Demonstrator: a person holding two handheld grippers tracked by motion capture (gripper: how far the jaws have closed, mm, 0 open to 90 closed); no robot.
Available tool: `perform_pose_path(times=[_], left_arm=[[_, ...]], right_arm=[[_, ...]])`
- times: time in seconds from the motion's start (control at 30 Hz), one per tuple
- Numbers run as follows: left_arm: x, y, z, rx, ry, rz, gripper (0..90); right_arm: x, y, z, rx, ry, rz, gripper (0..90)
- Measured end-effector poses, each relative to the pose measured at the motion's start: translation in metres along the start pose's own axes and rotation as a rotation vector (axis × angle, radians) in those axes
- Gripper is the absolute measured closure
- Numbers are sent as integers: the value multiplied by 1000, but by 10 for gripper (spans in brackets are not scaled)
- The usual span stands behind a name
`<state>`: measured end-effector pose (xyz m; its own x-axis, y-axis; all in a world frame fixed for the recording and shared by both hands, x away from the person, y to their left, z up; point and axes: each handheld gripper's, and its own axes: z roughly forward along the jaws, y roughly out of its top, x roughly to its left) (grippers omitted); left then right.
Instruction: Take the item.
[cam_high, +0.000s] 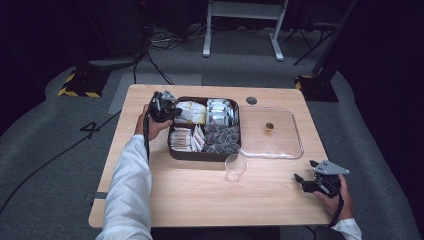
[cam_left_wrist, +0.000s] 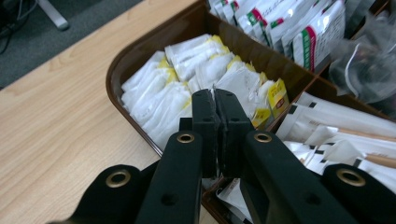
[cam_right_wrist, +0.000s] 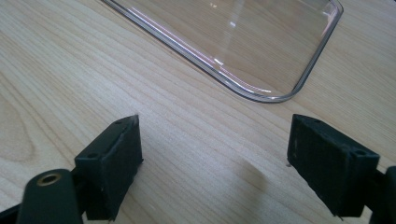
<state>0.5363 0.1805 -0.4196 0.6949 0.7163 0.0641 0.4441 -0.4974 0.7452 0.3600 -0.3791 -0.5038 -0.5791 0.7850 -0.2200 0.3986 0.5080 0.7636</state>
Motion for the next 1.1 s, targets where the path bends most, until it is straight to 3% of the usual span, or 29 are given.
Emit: perform_pose_path(times=[0.73, 1.1], left_arm=[[-10, 17, -40, -124, -7, 15, 877], [-28, 27, -61, -181, -32, 45, 878]], right_arm=[[0, 0, 0, 0, 0, -1, 181], [0, 0, 0, 0, 1, 0, 181]])
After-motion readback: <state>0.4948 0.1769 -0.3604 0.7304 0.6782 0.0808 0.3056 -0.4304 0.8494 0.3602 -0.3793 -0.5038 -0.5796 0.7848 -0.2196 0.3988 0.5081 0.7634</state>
